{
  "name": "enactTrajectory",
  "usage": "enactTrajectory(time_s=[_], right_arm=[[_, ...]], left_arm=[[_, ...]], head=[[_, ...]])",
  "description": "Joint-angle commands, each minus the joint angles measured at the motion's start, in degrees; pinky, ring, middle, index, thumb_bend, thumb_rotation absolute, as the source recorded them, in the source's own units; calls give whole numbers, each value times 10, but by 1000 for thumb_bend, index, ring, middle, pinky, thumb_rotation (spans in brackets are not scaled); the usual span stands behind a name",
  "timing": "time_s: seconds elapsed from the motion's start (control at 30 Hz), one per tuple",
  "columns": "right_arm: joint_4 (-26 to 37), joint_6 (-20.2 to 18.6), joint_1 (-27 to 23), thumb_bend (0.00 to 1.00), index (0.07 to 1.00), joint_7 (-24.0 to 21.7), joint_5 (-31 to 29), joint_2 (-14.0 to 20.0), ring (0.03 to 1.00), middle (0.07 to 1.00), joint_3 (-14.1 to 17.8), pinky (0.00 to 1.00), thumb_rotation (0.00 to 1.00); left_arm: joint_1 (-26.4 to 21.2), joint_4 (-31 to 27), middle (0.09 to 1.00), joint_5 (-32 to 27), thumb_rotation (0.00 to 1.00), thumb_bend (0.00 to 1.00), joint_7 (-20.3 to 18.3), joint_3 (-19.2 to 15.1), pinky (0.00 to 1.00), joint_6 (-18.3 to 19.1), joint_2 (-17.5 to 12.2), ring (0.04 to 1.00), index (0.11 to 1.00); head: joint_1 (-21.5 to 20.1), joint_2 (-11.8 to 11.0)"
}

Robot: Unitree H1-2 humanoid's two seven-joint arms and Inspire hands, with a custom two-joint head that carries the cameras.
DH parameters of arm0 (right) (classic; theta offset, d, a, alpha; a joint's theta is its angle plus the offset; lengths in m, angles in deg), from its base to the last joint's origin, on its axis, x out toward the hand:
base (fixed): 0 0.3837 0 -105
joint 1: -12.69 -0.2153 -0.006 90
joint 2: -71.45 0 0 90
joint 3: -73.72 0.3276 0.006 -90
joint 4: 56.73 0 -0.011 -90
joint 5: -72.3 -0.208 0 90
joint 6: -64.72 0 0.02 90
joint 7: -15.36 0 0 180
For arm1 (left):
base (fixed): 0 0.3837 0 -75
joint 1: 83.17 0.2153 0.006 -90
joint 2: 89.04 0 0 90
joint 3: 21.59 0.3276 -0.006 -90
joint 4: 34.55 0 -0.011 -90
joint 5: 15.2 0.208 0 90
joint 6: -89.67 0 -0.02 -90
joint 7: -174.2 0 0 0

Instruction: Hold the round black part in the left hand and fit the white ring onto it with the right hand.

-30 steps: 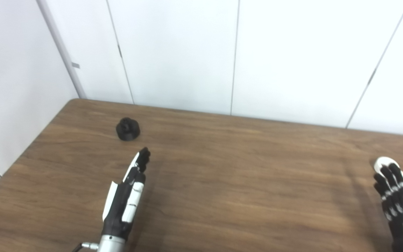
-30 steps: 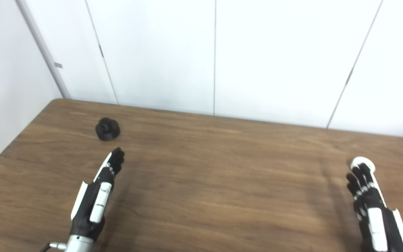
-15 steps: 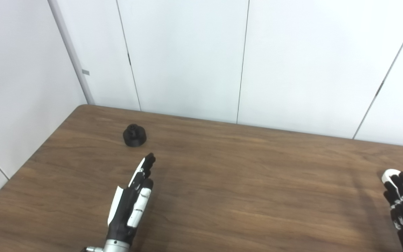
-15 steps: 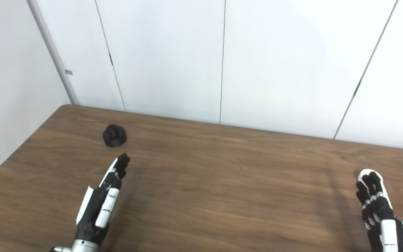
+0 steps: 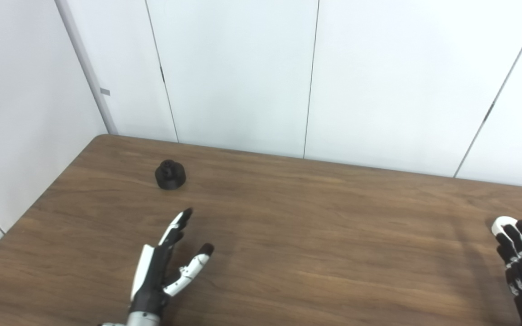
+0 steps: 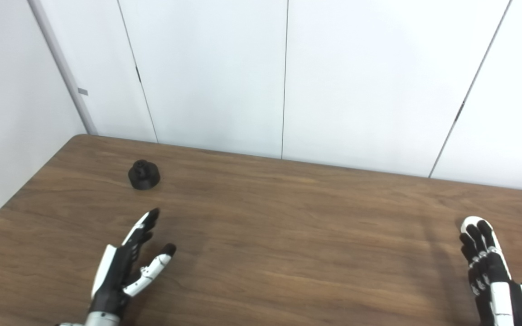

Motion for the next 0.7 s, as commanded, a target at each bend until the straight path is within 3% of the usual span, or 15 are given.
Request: enactTrajectory(time_s=[0.0, 0.17, 0.37, 0.47, 0.67], right_arm=[[-68, 3, 48, 507, 968, 2, -2, -28, 955, 965, -9, 989, 917], [-68, 1, 47, 494, 970, -1, -4, -30, 959, 967, -10, 995, 915], [-65, 0, 48, 489, 976, 1, 0, -32, 963, 970, -11, 995, 928], [-64, 1, 48, 495, 975, 3, 2, -34, 959, 969, -12, 983, 921], [-61, -3, 49, 494, 977, 4, 8, -35, 957, 970, -14, 983, 934]], left_arm=[[-27, -39, 950, 29, 350, 751, 7, -12, 954, 35, -25, 964, 932], [-64, -46, 950, 102, 319, 801, 8, -22, 944, 113, -70, 956, 924], [-96, -27, 936, 147, 307, 833, 8, -22, 937, 140, -115, 968, 900], [-112, -7, 934, 172, 336, 856, 8, -19, 995, 146, -138, 976, 890], [-147, 31, 950, 219, 398, 873, 3, -5, 1000, 181, -172, 988, 877]], head=[[2, 2], [2, 3], [0, 5], [0, 6], [-2, 6]])
